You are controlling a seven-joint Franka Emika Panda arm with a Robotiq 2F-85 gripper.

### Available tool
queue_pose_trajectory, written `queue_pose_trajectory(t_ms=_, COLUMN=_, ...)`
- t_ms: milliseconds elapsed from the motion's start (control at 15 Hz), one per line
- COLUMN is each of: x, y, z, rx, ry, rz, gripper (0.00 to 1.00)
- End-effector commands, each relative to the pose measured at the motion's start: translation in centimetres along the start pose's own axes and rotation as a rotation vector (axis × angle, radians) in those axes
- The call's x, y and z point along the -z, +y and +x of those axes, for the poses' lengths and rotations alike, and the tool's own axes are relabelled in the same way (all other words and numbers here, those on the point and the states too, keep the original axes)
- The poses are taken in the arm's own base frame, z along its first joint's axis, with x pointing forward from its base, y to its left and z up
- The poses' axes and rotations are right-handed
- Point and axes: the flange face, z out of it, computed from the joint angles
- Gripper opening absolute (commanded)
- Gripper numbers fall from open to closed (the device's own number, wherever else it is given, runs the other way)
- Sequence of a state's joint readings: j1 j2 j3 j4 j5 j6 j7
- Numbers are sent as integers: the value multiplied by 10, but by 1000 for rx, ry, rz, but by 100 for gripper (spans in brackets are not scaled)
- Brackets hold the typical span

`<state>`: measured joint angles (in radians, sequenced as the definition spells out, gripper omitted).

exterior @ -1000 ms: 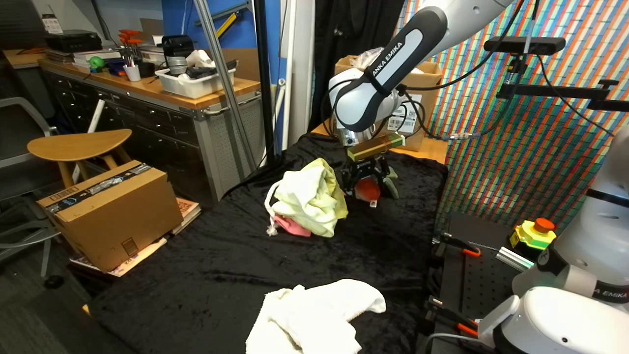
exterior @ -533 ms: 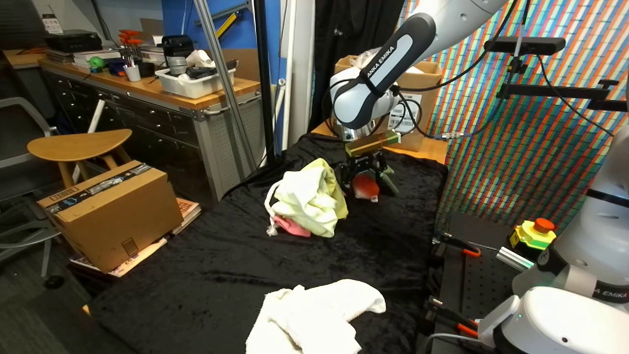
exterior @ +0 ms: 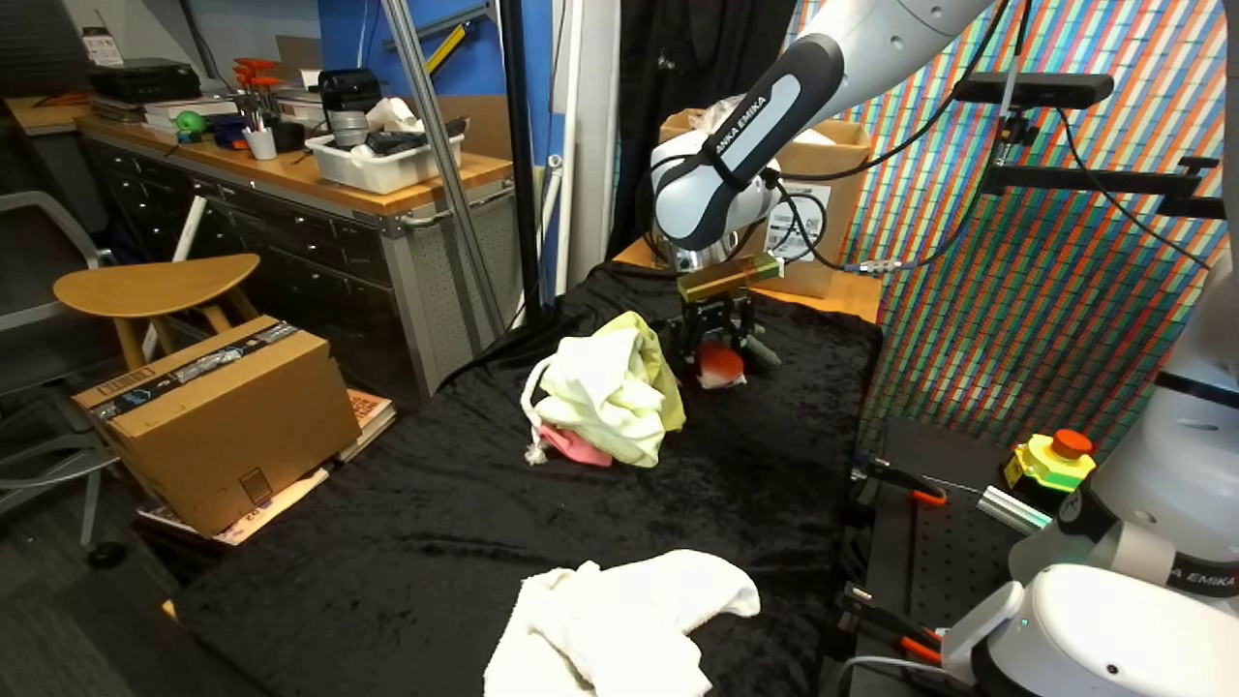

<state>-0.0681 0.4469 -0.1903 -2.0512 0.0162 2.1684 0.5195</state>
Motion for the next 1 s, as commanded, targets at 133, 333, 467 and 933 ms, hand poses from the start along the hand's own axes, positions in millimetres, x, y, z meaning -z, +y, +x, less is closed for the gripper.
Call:
queue_pose_trajectory(t_ms=133, x=-3, y=-5, z=13, rx=-11, ry=-1, rz=13, gripper=27)
queue_pose_trajectory(t_ms=333, x=0, y=-5, z=10, rx=-5, ry=2, rz=12, gripper=10)
queue_pose_trajectory(t_ms=467, x=3, y=-4, z=5, rx=6, ry=0, rz=24, gripper=11)
queue_pose_trajectory(t_ms=933, x=15, y=-11, z=-39, rx=101, ry=30, rz=19, gripper=10)
